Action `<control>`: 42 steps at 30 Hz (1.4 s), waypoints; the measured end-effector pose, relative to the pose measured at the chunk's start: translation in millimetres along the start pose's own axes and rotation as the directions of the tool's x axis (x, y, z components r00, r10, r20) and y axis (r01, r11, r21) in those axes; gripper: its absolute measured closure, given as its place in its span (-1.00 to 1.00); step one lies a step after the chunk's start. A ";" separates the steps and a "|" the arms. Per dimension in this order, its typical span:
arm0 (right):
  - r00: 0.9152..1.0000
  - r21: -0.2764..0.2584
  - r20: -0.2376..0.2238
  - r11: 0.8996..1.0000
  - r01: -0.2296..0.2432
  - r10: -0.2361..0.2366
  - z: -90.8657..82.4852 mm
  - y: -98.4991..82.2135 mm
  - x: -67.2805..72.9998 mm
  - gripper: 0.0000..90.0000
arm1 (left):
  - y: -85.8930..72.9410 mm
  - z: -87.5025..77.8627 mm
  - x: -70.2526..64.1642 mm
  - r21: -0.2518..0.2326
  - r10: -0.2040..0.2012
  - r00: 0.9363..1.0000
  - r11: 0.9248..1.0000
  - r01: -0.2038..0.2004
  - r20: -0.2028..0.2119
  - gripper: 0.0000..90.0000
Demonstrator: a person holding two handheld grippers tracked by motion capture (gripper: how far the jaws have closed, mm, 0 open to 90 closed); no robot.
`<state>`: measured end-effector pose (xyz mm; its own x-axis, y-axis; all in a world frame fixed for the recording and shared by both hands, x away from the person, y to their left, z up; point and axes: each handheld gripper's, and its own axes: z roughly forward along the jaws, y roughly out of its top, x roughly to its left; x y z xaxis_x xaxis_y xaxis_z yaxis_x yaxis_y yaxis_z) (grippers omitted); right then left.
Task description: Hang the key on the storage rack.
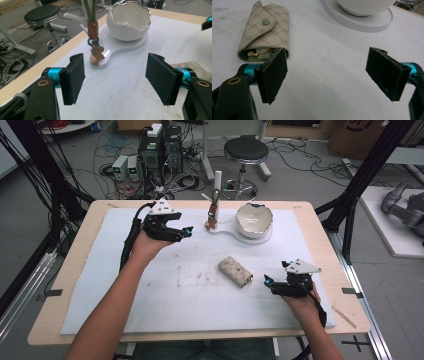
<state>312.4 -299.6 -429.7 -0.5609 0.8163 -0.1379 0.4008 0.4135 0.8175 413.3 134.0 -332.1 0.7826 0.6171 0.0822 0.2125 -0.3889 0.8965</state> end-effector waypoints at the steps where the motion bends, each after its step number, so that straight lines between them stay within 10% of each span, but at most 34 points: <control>1: 1.000 -0.003 0.001 1.000 0.004 -0.004 0.5 0.6 0.4 -0.61 | -4.0 -3.5 -1.0 0.001 -0.003 1.000 1.000 0.003 0.005 -0.34; 12: 1.000 -0.004 -0.002 1.000 -0.001 0.001 5.3 4.4 1.5 -0.61 | -46.2 -36.6 -18.6 -0.005 -0.013 0.999 1.000 0.013 0.031 -0.43; 20: 1.000 0.000 0.007 1.000 -0.006 0.006 3.9 2.6 -0.5 -0.61 | -73.7 -53.3 -22.6 -0.053 -0.120 0.988 0.991 0.126 0.097 -0.50; 26: 1.000 -0.004 0.011 1.000 -0.011 0.011 3.3 2.9 -0.8 -0.61 | -86.6 -65.0 -22.7 -0.069 -0.077 0.993 0.994 0.084 0.087 -0.56; 42: 1.000 0.001 0.008 1.000 -0.006 0.006 5.8 2.9 -0.5 -0.61 | -103.8 -81.7 -11.8 -0.079 -0.114 0.993 0.990 0.116 0.031 -0.59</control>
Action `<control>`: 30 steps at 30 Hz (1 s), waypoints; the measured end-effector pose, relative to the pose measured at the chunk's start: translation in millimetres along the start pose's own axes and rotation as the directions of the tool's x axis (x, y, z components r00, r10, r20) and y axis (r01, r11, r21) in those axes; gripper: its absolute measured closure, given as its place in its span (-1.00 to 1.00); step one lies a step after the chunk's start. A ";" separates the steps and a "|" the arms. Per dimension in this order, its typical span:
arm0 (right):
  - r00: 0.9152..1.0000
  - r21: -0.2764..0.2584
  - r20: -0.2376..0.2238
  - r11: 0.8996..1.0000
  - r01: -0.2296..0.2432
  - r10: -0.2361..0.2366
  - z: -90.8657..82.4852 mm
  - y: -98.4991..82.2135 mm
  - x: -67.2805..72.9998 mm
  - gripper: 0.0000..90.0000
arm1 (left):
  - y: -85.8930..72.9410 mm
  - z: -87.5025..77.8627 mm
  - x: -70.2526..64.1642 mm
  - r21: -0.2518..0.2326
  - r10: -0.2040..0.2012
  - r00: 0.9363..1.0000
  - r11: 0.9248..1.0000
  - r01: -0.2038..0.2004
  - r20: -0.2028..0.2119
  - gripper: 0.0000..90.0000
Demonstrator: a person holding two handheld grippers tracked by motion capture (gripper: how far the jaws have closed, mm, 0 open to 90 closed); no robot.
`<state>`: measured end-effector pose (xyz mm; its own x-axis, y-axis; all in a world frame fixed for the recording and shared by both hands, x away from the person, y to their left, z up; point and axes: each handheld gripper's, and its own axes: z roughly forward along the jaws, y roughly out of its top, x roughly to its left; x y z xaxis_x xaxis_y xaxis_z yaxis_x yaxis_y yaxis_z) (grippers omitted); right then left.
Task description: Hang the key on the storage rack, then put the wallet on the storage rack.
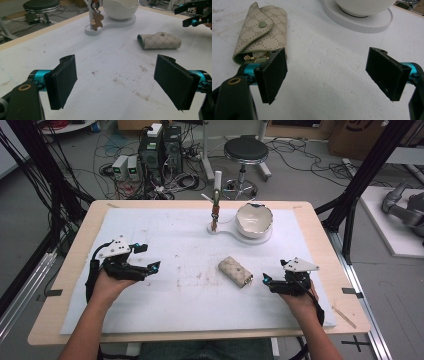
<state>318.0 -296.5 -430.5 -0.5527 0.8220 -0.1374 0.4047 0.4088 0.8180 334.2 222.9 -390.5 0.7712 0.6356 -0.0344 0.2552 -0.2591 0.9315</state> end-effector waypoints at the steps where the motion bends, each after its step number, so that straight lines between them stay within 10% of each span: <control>1: 1.000 -0.003 0.002 1.000 -0.001 0.001 -0.2 0.2 0.0 -0.61 | -0.7 -1.0 0.6 -0.002 -0.004 1.000 1.000 0.004 -0.005 -0.59; 30: 0.994 -0.001 -0.092 0.998 0.063 -0.063 18.0 18.1 29.8 -0.61 | -20.4 -17.0 8.1 0.053 -0.025 0.996 0.998 0.029 -0.081 -0.59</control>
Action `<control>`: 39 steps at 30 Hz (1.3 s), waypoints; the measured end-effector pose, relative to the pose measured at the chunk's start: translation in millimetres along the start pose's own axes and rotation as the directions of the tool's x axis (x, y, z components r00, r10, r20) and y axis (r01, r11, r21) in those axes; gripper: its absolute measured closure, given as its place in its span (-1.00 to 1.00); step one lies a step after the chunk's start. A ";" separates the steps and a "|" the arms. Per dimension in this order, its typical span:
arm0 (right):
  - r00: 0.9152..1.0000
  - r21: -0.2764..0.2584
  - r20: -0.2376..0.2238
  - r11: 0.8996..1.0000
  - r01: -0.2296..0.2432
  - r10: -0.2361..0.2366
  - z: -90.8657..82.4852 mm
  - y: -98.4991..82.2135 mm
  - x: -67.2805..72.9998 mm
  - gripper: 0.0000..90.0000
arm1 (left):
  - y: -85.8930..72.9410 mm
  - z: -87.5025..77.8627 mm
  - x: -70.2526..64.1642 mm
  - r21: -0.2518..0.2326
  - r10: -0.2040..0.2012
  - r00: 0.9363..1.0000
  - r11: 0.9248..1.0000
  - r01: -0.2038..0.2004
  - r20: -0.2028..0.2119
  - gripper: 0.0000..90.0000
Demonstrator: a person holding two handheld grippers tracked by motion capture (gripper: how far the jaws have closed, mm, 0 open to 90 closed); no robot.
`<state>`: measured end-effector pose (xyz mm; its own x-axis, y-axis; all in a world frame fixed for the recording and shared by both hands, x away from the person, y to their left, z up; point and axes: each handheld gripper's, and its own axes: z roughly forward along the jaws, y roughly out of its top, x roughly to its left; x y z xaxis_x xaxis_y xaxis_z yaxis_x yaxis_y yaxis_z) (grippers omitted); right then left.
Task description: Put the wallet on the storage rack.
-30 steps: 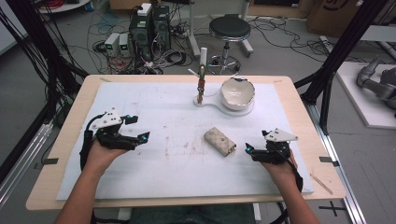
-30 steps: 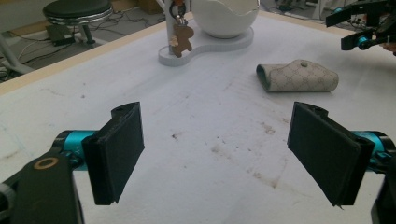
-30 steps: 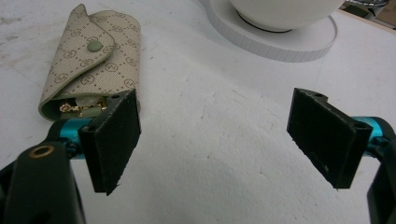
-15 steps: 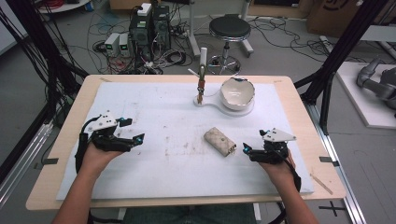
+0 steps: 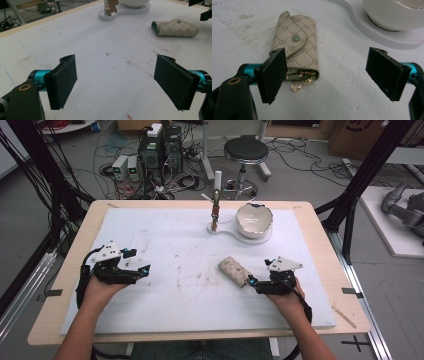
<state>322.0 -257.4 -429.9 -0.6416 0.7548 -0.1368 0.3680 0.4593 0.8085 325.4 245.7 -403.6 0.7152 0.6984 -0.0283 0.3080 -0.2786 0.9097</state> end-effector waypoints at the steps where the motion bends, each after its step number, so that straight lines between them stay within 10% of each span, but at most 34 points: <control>1: 1.000 -0.002 -0.005 1.000 -0.001 0.001 1.3 0.6 0.6 -0.61 | -0.4 -0.6 -0.3 0.002 -0.003 1.000 1.000 0.003 -0.002 -0.59; 39: 0.992 0.171 -0.128 0.985 0.032 -0.010 49.0 9.5 24.2 -0.61 | -11.7 -7.6 2.2 0.029 -0.025 0.999 0.999 0.026 -0.027 -0.59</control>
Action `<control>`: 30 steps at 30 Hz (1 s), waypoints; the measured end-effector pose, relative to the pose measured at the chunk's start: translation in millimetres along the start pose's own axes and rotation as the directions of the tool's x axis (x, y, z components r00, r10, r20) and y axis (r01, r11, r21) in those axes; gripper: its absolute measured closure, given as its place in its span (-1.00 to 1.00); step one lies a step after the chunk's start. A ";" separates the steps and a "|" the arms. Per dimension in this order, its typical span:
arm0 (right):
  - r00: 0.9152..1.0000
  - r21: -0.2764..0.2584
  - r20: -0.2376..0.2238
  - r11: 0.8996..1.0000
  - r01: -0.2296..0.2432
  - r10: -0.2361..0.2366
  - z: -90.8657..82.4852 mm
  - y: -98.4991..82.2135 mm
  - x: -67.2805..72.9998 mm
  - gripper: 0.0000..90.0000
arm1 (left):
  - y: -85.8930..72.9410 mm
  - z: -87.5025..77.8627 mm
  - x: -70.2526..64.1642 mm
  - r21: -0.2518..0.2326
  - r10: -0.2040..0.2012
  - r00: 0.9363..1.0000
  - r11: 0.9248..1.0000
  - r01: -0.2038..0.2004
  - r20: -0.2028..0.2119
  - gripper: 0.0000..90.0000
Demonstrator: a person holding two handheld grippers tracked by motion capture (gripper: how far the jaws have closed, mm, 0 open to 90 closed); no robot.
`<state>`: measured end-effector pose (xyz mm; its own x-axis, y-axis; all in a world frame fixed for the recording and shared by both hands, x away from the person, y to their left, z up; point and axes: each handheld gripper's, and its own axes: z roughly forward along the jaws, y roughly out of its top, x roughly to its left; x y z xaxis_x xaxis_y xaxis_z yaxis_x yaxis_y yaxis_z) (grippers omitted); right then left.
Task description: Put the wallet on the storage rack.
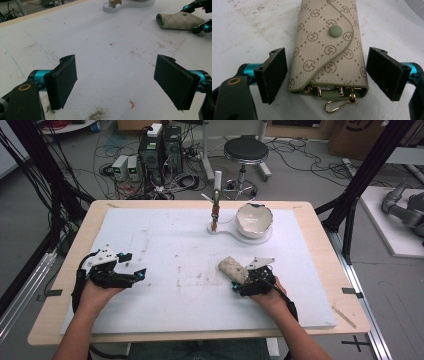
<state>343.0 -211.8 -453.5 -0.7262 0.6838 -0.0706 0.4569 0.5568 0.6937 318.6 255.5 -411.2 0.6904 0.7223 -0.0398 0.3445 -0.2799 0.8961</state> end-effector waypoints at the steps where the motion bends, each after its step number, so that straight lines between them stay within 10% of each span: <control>1: 1.000 0.001 0.000 1.000 0.000 0.000 0.1 0.0 -0.1 -0.61 | 0.0 -0.4 0.2 0.002 0.000 1.000 1.000 0.000 -0.007 -0.59; 30: 1.000 -0.046 -0.013 0.999 -0.027 0.027 -17.1 3.7 -10.2 -0.20 | -1.7 1.1 0.1 -0.008 -0.016 1.000 1.000 0.016 0.011 -0.59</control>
<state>343.3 -224.8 -437.9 -0.7200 0.6926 -0.0429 0.4524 0.5154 0.7278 318.8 255.4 -413.2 0.6916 0.7199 -0.0591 0.3509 -0.2634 0.8986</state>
